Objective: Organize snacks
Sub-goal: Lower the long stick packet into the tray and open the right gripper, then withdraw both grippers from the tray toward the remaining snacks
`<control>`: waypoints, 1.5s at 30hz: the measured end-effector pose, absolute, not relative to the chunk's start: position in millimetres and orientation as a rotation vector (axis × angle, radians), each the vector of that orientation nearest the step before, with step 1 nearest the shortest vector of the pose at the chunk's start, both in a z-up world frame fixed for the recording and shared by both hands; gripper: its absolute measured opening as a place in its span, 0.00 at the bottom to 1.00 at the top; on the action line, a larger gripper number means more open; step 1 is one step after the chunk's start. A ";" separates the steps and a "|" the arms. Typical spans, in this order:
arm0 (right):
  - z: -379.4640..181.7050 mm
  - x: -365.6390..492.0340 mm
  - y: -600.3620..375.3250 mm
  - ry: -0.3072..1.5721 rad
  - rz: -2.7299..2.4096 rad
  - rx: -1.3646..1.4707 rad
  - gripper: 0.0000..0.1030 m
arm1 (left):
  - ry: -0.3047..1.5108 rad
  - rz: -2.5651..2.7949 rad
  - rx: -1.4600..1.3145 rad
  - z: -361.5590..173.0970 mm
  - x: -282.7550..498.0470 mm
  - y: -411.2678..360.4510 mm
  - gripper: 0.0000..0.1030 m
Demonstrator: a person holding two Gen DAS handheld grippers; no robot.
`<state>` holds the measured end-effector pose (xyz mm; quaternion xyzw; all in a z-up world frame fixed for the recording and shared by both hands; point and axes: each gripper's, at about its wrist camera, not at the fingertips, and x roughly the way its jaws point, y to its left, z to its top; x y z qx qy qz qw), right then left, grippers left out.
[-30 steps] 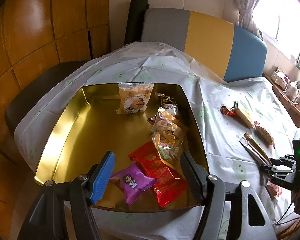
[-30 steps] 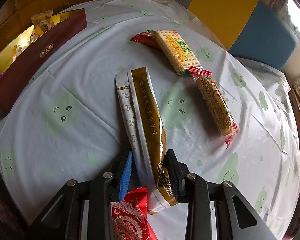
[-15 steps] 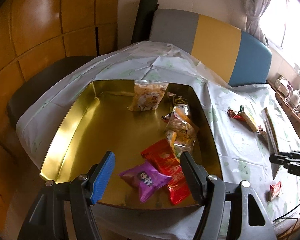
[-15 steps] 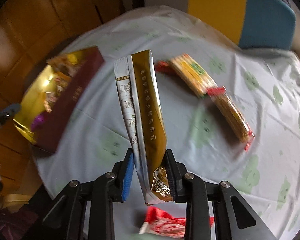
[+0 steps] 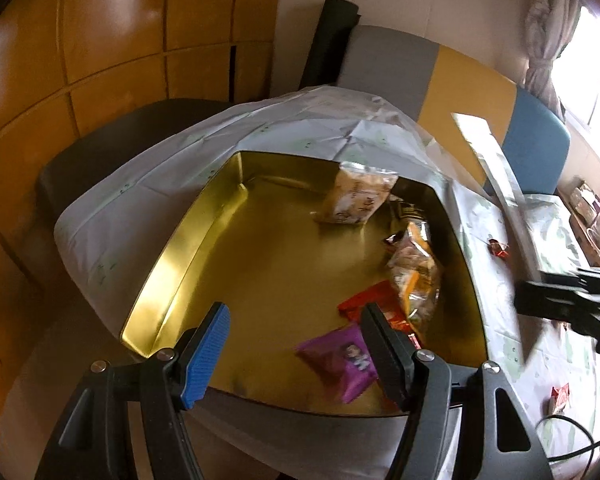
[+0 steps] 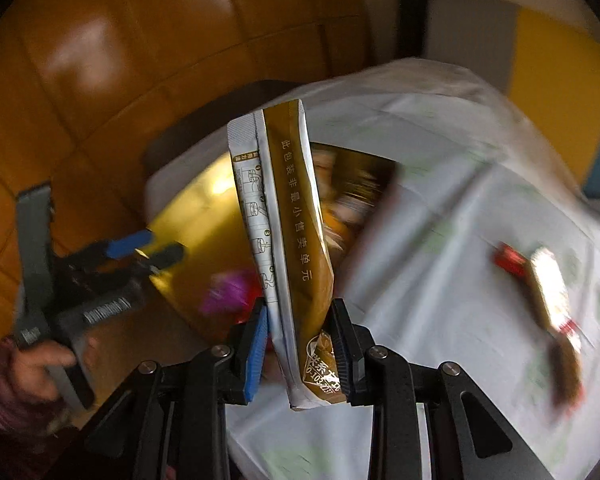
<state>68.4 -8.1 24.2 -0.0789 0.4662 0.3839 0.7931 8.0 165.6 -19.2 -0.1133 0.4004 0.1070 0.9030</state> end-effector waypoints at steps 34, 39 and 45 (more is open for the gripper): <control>3.2 49.2 -34.0 0.984 0.681 -0.151 0.47 | 0.851 0.177 -0.188 -19.4 12.3 146.5 0.67; 6.4 39.1 -65.8 0.971 0.637 -0.119 0.52 | 0.848 0.164 -0.174 -15.9 11.4 140.5 0.67; 3.6 27.1 -118.4 0.982 0.536 -0.081 0.59 | 0.843 0.147 -0.165 -13.5 10.3 133.9 0.67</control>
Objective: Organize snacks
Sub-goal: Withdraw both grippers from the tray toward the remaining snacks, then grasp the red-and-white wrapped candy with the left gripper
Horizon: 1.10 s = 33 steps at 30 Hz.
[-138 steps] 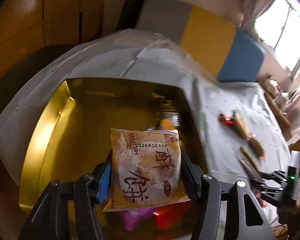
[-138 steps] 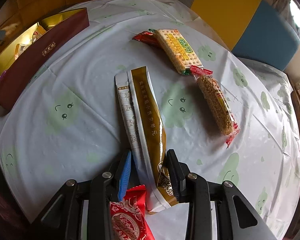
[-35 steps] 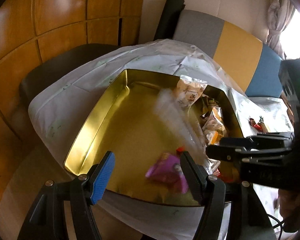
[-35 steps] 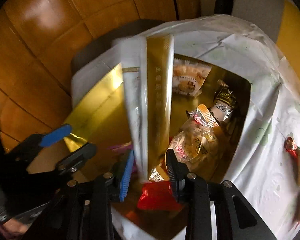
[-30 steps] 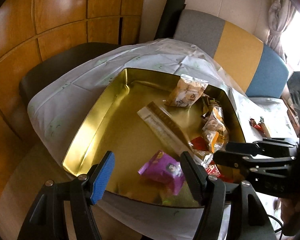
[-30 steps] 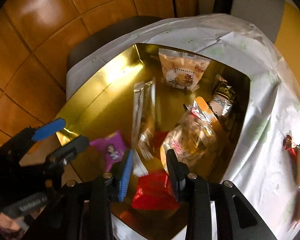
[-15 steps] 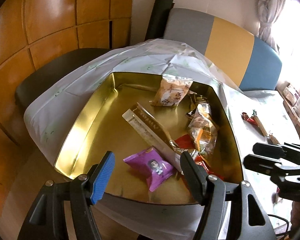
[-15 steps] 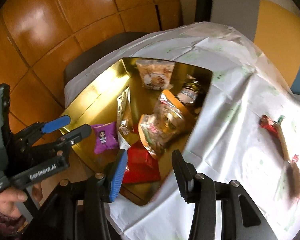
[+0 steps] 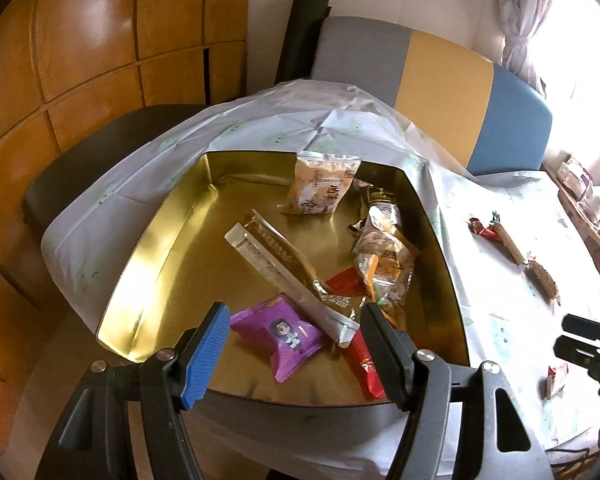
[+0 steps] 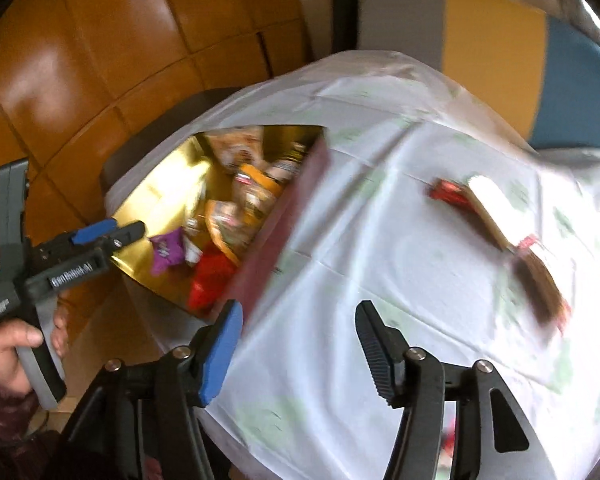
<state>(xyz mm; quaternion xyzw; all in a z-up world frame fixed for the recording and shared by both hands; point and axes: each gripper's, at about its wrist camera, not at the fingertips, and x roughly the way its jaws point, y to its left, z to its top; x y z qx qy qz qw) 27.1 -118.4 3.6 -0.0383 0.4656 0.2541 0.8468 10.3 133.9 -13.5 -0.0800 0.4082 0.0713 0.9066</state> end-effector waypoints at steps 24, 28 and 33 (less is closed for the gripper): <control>-71.2 37.6 -271.8 1.171 0.199 0.682 0.65 | 0.849 -0.090 -0.046 -6.6 19.5 64.9 0.67; -51.9 52.9 -254.9 1.123 0.281 0.639 0.65 | 0.866 -0.204 0.016 -9.7 19.3 36.5 0.67; -24.9 58.6 -268.2 1.089 0.226 0.475 0.66 | 0.909 -0.321 0.057 -19.1 22.3 2.1 0.67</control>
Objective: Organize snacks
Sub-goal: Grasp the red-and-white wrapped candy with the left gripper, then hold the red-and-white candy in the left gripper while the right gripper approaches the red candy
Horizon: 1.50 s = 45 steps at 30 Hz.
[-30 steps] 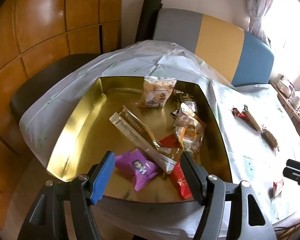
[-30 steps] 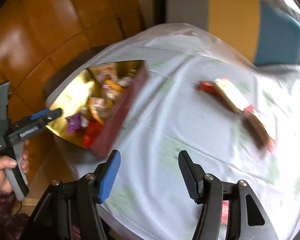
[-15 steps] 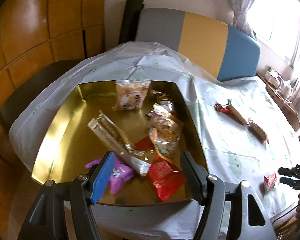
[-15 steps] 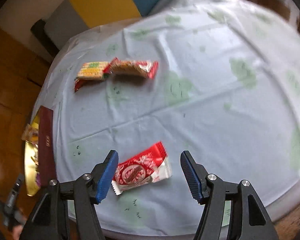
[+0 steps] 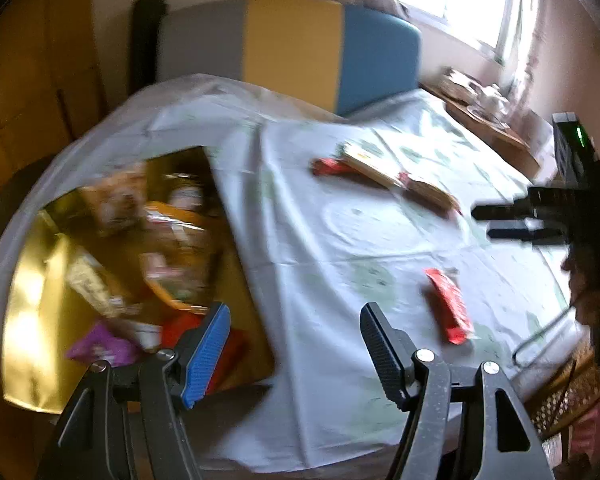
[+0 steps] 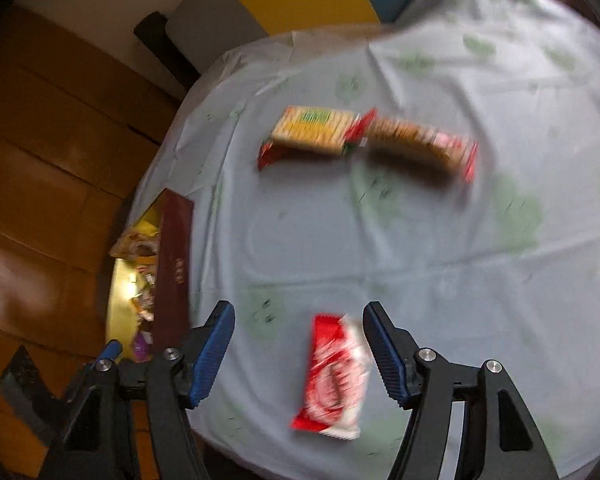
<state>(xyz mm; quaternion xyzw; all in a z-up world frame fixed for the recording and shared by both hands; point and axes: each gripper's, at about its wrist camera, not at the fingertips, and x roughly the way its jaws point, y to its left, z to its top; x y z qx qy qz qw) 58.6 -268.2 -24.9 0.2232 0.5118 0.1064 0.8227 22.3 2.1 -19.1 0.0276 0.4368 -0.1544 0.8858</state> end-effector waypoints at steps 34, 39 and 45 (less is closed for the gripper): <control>-11.1 61.3 -389.2 0.992 -0.059 0.396 0.81 | 1.046 -0.489 0.331 -85.9 45.1 -154.3 0.29; -12.6 62.5 -385.8 1.003 -0.065 0.368 0.81 | 1.038 -0.414 0.267 -85.8 50.9 -117.5 0.30; -18.4 64.4 -379.7 1.031 -0.067 0.325 0.81 | 0.975 -0.431 0.268 -89.4 42.9 -105.8 0.32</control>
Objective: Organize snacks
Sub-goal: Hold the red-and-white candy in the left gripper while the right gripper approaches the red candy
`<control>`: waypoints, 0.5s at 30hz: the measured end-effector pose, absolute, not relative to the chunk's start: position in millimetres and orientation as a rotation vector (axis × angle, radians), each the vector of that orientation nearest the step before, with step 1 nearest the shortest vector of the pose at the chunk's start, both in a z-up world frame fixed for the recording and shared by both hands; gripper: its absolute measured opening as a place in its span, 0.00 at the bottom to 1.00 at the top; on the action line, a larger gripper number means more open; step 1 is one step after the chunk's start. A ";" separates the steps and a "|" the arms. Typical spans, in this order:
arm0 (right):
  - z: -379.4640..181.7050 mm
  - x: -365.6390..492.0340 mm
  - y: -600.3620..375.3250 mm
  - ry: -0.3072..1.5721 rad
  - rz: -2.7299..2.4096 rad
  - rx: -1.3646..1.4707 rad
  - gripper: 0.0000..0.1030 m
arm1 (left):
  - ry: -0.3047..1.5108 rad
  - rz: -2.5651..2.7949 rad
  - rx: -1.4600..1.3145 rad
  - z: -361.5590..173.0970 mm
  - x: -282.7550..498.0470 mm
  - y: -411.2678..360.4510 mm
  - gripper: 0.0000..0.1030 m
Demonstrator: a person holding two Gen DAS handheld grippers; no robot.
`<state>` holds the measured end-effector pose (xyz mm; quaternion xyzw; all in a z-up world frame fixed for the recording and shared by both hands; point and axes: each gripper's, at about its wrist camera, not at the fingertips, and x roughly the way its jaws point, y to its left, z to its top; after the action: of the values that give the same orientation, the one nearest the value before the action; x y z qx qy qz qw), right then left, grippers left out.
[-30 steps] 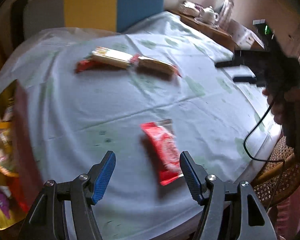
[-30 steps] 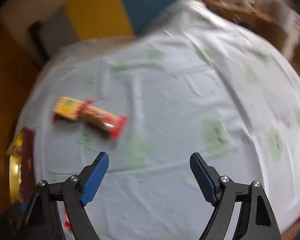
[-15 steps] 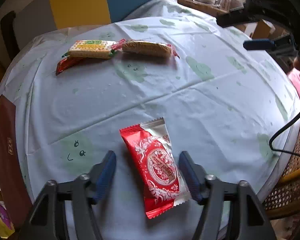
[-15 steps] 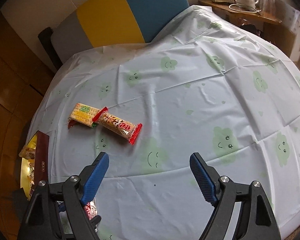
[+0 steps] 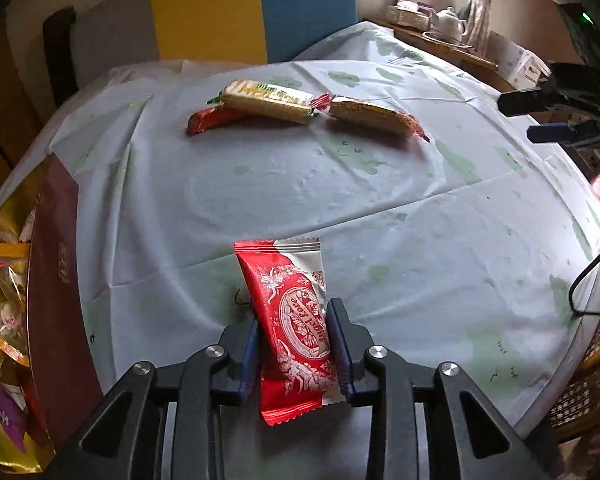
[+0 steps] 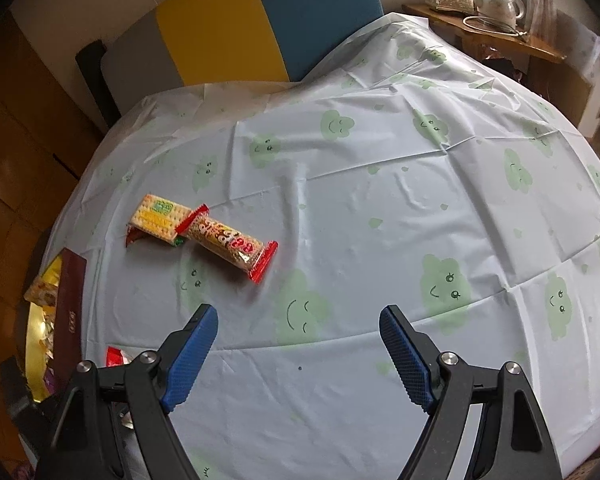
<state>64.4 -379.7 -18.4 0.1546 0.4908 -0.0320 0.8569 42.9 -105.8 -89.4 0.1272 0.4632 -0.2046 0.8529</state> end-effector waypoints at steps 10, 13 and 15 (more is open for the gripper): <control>-30.3 67.2 -364.0 1.085 -0.058 0.247 0.81 | 0.891 -0.420 0.280 -96.0 39.1 -110.5 0.32; -34.7 68.3 -358.5 1.104 -0.051 0.226 0.81 | 0.881 -0.426 0.270 -96.3 38.3 -108.6 0.32; -37.1 68.9 -353.6 1.114 -0.037 0.208 0.81 | 0.876 -0.432 0.260 -96.4 38.5 -107.1 0.32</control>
<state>68.9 -353.6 -37.1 0.0984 0.5276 -0.0173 0.8436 38.5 -107.1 -96.4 0.1247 0.4197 -0.2067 0.8750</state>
